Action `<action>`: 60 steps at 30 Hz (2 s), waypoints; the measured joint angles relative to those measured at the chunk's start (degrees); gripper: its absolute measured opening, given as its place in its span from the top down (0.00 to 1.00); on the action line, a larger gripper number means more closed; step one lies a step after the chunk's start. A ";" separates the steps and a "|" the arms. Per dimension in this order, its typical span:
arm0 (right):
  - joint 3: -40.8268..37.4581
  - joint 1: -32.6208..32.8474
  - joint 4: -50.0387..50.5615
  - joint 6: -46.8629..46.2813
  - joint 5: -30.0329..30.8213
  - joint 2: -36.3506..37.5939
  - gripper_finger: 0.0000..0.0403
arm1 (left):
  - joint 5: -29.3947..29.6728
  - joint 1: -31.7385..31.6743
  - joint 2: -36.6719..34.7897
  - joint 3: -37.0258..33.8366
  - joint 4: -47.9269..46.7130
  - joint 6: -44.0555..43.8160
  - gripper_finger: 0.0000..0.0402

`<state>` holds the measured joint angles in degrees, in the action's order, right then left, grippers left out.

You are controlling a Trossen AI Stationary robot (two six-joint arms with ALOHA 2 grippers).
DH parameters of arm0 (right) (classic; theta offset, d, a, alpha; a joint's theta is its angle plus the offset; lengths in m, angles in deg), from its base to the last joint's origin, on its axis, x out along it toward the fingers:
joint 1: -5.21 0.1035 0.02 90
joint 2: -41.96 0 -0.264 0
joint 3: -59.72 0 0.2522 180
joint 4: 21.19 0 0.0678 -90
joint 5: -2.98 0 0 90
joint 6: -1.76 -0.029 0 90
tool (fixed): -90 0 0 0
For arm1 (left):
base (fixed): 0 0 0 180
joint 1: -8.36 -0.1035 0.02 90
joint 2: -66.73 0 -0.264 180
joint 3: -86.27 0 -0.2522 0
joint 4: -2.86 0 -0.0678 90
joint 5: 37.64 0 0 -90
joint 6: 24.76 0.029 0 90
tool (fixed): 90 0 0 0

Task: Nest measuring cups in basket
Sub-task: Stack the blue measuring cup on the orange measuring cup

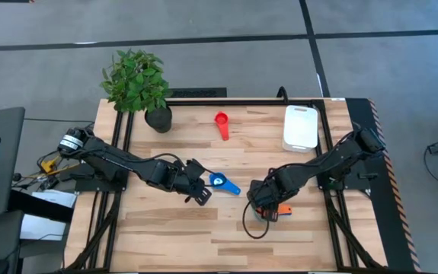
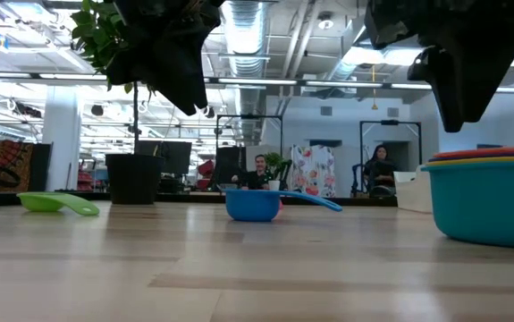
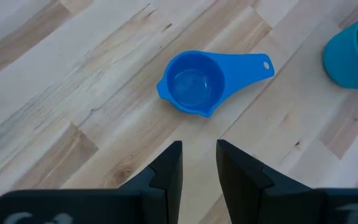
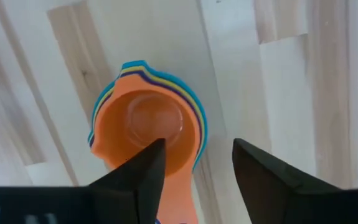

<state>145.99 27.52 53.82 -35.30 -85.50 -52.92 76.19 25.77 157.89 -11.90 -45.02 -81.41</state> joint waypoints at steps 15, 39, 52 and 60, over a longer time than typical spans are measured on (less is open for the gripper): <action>-1.37 -1.55 -0.91 -9.21 10.58 16.24 0.51 | -8.74 -6.33 0.87 0.08 7.67 12.60 0.79; -11.81 7.17 0.07 -30.96 15.28 27.38 0.53 | -28.10 -18.32 20.67 2.97 13.23 24.34 0.81; -11.80 11.76 2.01 -38.47 17.21 27.37 0.64 | -26.40 -17.88 19.08 6.10 11.95 13.99 1.00; -11.78 13.94 3.28 -41.55 19.93 27.39 0.70 | -22.02 -16.15 19.06 9.42 9.57 14.55 1.00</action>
<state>134.21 41.46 57.10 -76.85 -65.57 -25.53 54.17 9.62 176.95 -2.48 -35.45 -66.86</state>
